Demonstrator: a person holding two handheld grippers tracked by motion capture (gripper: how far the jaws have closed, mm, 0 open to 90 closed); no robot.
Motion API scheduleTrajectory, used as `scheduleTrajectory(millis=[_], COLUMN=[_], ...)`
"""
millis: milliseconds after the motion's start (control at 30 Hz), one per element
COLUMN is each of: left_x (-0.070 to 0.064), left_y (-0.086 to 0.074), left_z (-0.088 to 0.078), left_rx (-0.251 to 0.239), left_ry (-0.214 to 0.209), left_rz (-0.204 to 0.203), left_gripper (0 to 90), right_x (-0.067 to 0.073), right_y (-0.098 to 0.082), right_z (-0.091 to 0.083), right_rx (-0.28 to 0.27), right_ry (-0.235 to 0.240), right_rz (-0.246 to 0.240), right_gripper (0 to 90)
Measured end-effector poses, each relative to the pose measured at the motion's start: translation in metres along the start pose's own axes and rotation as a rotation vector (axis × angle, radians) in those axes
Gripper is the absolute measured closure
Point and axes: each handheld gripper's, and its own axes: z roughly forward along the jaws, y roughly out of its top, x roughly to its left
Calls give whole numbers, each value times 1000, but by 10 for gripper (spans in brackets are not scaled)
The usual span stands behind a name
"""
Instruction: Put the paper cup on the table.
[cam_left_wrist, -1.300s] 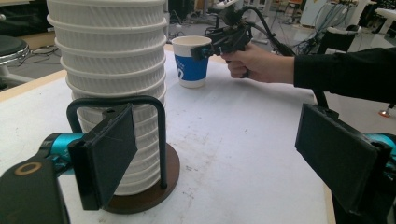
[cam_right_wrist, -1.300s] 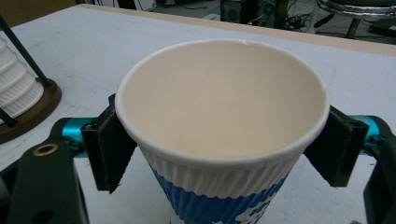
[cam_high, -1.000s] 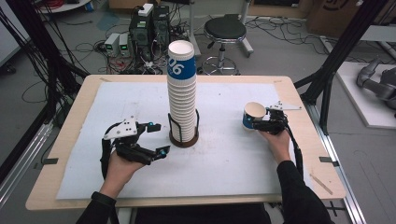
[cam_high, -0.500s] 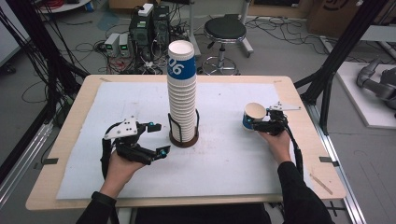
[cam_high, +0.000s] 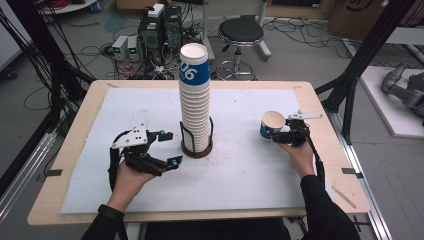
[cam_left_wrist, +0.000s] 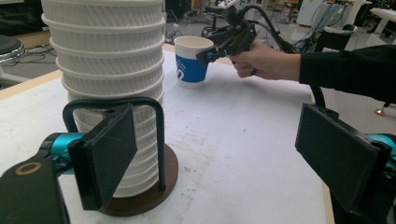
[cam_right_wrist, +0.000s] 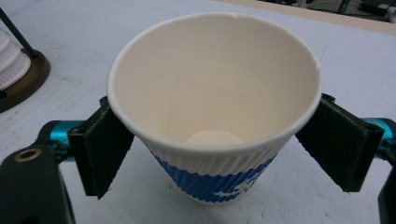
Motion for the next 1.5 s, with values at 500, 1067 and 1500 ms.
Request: scheduleTrajectory(millis=[500,1067,1500], left_x=[0,0,0], left_y=[0,1,0], left_z=[0,2,-5], left_rx=[-3,-1,-18], left_ry=[-3,-5,15], left_rz=[-1,1,-9], left_gripper=[128,128,128], right_x=[5,11,33], right_y=[-1,-3,8], right_z=[-13,-55,-84], right_rx=[29,-11,-146], right_ry=[-3,48,224], right_rz=[-3,5,-42], right_gripper=[127,128,130])
